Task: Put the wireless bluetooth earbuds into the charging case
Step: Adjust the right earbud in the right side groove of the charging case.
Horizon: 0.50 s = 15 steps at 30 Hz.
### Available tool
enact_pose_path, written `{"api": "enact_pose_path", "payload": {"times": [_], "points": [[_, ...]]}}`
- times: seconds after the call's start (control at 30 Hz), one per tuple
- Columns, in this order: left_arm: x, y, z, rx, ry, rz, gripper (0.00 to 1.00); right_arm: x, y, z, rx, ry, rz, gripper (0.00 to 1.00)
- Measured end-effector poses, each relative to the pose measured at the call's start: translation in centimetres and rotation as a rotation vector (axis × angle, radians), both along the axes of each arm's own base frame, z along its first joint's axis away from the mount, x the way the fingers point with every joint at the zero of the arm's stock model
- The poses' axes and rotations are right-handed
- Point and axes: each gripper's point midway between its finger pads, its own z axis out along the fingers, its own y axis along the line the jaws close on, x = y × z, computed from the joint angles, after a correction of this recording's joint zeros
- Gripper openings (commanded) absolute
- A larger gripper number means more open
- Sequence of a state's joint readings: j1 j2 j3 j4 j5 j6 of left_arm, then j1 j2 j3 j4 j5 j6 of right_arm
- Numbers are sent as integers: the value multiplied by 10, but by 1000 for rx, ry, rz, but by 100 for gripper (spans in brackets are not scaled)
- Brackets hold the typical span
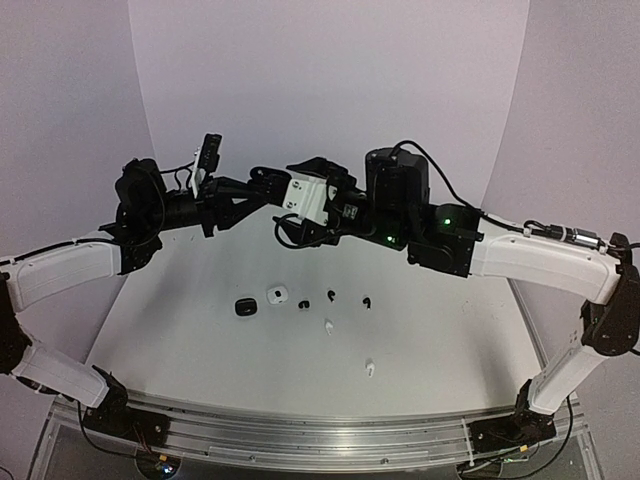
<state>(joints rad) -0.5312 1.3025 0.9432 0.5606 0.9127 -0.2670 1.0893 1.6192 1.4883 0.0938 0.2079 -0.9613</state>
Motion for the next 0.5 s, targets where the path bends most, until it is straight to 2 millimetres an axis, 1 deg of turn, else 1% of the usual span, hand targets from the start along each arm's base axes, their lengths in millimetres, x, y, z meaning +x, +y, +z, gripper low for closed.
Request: {"api": "enact_pose_path", "payload": {"times": [0.27, 0.5], "points": [[-3, -1, 5, -4, 7, -23, 0, 0, 1, 2, -1, -21, 4, 70], [-3, -2, 11, -11, 3, -33, 0, -2, 1, 10, 32, -25, 15, 70]]}}
